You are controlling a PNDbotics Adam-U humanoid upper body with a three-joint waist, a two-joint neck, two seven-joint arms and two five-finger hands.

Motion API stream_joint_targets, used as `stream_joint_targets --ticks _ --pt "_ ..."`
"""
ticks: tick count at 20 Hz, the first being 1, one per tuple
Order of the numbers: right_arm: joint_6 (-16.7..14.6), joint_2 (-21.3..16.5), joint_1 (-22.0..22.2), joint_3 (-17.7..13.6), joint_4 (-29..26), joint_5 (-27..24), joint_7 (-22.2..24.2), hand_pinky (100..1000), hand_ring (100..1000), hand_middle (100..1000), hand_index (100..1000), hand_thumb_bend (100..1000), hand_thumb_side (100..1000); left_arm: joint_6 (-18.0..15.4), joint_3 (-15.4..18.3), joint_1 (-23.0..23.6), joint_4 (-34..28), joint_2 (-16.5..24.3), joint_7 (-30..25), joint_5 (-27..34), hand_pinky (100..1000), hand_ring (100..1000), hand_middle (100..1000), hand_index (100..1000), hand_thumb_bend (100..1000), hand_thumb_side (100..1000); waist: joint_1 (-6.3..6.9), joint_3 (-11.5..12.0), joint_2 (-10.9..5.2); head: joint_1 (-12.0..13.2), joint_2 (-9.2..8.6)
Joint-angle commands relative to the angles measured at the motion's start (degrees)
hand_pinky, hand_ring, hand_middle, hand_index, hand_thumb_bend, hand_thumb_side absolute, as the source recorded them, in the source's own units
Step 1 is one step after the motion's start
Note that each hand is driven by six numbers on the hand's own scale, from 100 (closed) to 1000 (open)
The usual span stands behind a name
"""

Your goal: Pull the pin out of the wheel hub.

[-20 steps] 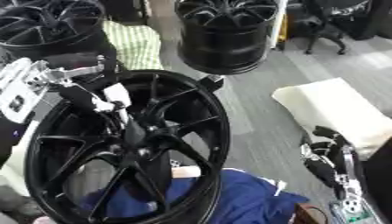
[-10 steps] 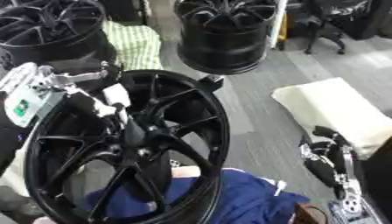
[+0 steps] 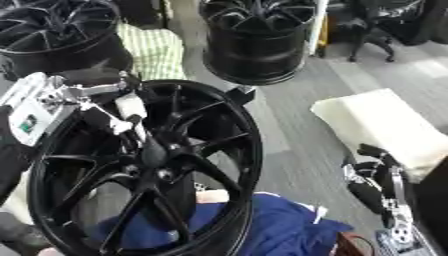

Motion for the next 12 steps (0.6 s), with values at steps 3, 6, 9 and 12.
stream_joint_targets --ticks 3,6,9,12 --pt "-0.16 -0.61 -0.43 -0.06 -0.58 0.07 0.12 530 560 687 762 208 200 -20.00 -0.21 -1.64 -2.33 1.22 -20.05 2.05 410 403 588 822 100 264 -0.16 -0.09 -1.10 0.01 -0.47" --pt "-0.20 -0.62 -0.41 -0.09 -0.52 0.03 0.10 531 561 687 762 207 200 -20.00 0.06 -2.36 -3.85 1.61 -20.05 3.39 387 383 569 812 100 272 -0.14 -0.06 -1.17 0.04 -0.43" --pt "-0.24 -0.65 -0.36 -0.14 -0.47 0.01 0.08 531 561 687 763 207 201 -20.00 0.75 -3.16 -5.49 2.45 -20.05 4.87 382 377 566 809 100 268 -0.08 0.00 -1.28 0.10 -0.38" --pt "-0.27 -0.68 -0.31 -0.17 -0.39 0.02 0.07 531 561 687 763 206 201 -20.00 1.54 -3.65 -6.58 3.60 -20.05 5.68 380 375 564 807 100 260 0.04 0.08 -1.41 0.05 -0.35"
